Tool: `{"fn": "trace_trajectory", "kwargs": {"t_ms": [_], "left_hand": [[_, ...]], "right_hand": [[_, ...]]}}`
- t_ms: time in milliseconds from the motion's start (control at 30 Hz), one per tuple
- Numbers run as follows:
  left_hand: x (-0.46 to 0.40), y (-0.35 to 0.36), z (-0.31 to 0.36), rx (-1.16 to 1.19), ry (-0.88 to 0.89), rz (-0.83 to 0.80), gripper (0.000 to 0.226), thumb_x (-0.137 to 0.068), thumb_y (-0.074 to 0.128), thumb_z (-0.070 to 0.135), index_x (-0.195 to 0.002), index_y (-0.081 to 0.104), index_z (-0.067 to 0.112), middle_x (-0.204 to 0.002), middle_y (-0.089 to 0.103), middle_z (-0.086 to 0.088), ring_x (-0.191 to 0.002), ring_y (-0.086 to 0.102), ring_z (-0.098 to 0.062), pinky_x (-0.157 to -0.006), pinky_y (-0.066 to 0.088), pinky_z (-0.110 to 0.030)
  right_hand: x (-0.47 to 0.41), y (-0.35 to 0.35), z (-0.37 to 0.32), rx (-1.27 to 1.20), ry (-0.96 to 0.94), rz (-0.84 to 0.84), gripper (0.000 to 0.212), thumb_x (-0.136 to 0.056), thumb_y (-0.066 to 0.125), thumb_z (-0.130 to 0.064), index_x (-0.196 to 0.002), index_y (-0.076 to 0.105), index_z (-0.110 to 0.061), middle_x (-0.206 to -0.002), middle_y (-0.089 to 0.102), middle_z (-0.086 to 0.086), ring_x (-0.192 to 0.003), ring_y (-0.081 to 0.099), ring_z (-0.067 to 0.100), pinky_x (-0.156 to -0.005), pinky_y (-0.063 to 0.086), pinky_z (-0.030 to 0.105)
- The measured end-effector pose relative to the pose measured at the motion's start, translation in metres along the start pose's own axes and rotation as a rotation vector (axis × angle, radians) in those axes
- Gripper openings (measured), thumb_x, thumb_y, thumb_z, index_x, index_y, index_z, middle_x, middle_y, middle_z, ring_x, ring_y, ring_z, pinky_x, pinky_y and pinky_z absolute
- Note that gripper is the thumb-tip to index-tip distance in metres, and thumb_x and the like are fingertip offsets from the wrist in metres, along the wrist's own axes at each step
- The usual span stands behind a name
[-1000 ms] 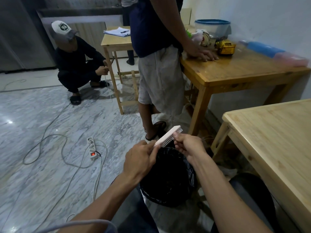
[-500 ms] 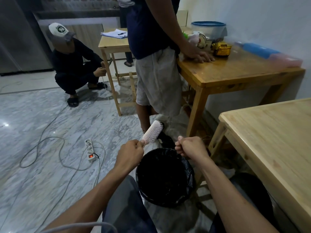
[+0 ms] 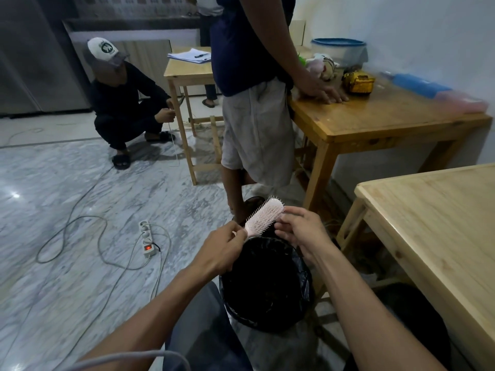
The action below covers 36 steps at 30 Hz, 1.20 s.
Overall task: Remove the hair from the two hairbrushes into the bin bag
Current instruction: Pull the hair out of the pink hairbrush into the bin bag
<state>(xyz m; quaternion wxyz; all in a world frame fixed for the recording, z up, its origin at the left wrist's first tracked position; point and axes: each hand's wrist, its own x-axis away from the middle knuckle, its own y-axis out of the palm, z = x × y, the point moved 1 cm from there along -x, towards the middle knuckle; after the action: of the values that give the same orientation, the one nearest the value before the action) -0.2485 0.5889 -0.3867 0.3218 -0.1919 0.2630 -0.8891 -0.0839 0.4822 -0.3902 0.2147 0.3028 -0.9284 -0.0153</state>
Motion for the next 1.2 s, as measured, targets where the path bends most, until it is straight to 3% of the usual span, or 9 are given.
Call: {"fn": "trace_trajectory", "kwargs": {"t_ms": [167, 333, 533, 633, 700, 800, 933, 1067, 1200], "left_hand": [[0.001, 0.000, 0.001, -0.018, 0.031, -0.014, 0.028, -0.082, 0.056, 0.046, -0.099, 0.059, 0.024, -0.070, 0.067, 0.000, -0.041, 0.054, -0.012, -0.041, 0.044, -0.027], [-0.001, 0.002, 0.002, -0.132, 0.108, -0.001, 0.017, -0.089, 0.060, 0.035, -0.104, 0.062, 0.026, -0.079, 0.067, 0.001, -0.059, 0.059, -0.014, -0.059, 0.052, -0.039], [-0.005, -0.007, 0.027, -0.084, 0.207, 0.073, 0.016, -0.091, 0.069, 0.031, -0.103, 0.066, 0.023, -0.076, 0.064, 0.012, -0.064, 0.056, -0.001, -0.052, 0.038, -0.017], [-0.009, -0.014, 0.052, -0.040, 0.270, 0.090, 0.013, -0.090, 0.070, 0.028, -0.099, 0.067, 0.019, -0.081, 0.069, 0.006, -0.066, 0.061, -0.004, -0.055, 0.043, -0.016], [-0.012, -0.018, 0.072, -0.021, 0.310, 0.100, 0.013, -0.089, 0.070, 0.028, -0.097, 0.067, 0.019, -0.080, 0.072, 0.003, -0.066, 0.066, -0.011, -0.059, 0.050, -0.026], [-0.015, -0.020, 0.101, -0.019, 0.373, 0.112, 0.012, -0.087, 0.070, 0.030, -0.095, 0.068, 0.022, -0.079, 0.072, 0.004, -0.064, 0.065, -0.013, -0.054, 0.048, -0.029], [-0.014, -0.010, 0.142, -0.041, 0.490, 0.064, 0.017, -0.088, 0.068, 0.026, -0.104, 0.070, 0.022, -0.087, 0.070, 0.007, -0.074, 0.064, -0.008, -0.058, 0.045, -0.022], [-0.004, 0.016, 0.188, -0.027, 0.598, -0.022, 0.027, -0.086, 0.066, 0.024, -0.111, 0.071, 0.016, -0.096, 0.073, 0.002, -0.085, 0.066, -0.012, -0.070, 0.054, -0.030], [0.011, 0.056, 0.233, -0.043, 0.685, -0.115, 0.025, -0.087, 0.065, 0.023, -0.109, 0.071, 0.014, -0.090, 0.073, 0.000, -0.078, 0.066, -0.016, -0.062, 0.049, -0.029]], "right_hand": [[0.000, 0.005, -0.005, -0.017, 0.019, -0.037, 0.019, -0.097, 0.064, -0.015, -0.113, 0.069, -0.006, -0.102, 0.077, 0.014, -0.087, 0.075, 0.025, -0.072, 0.064, 0.034], [0.006, 0.006, -0.017, -0.029, -0.031, 0.033, 0.008, -0.093, 0.071, -0.007, -0.100, 0.069, -0.003, -0.085, 0.076, 0.016, -0.076, 0.074, 0.023, -0.064, 0.064, 0.026], [0.011, -0.001, -0.048, -0.042, -0.086, 0.116, 0.012, -0.094, 0.071, -0.009, -0.103, 0.073, -0.002, -0.083, 0.078, 0.013, -0.066, 0.074, 0.015, -0.057, 0.061, 0.023], [0.014, -0.008, -0.070, -0.056, -0.165, 0.140, 0.018, -0.092, 0.073, -0.010, -0.106, 0.074, 0.001, -0.085, 0.078, 0.015, -0.065, 0.073, 0.015, -0.061, 0.063, 0.025], [0.020, -0.014, -0.088, -0.076, -0.218, 0.153, 0.018, -0.092, 0.072, -0.010, -0.106, 0.073, 0.003, -0.089, 0.078, 0.018, -0.065, 0.072, 0.015, -0.062, 0.064, 0.025], [0.035, -0.027, -0.115, -0.111, -0.282, 0.180, 0.016, -0.093, 0.072, -0.010, -0.104, 0.071, 0.002, -0.089, 0.078, 0.018, -0.069, 0.073, 0.017, -0.066, 0.064, 0.027], [0.053, -0.057, -0.146, -0.154, -0.332, 0.250, 0.008, -0.094, 0.070, -0.008, -0.094, 0.071, 0.000, -0.079, 0.077, 0.014, -0.063, 0.072, 0.016, -0.061, 0.062, 0.024], [0.072, -0.105, -0.168, -0.176, -0.379, 0.355, 0.009, -0.092, 0.071, -0.010, -0.087, 0.071, -0.003, -0.076, 0.076, 0.013, -0.059, 0.071, 0.016, -0.061, 0.063, 0.025], [0.107, -0.161, -0.184, -0.210, -0.419, 0.499, 0.011, -0.093, 0.069, -0.008, -0.082, 0.068, -0.004, -0.070, 0.070, 0.011, -0.046, 0.065, 0.012, -0.052, 0.060, 0.022]]}}
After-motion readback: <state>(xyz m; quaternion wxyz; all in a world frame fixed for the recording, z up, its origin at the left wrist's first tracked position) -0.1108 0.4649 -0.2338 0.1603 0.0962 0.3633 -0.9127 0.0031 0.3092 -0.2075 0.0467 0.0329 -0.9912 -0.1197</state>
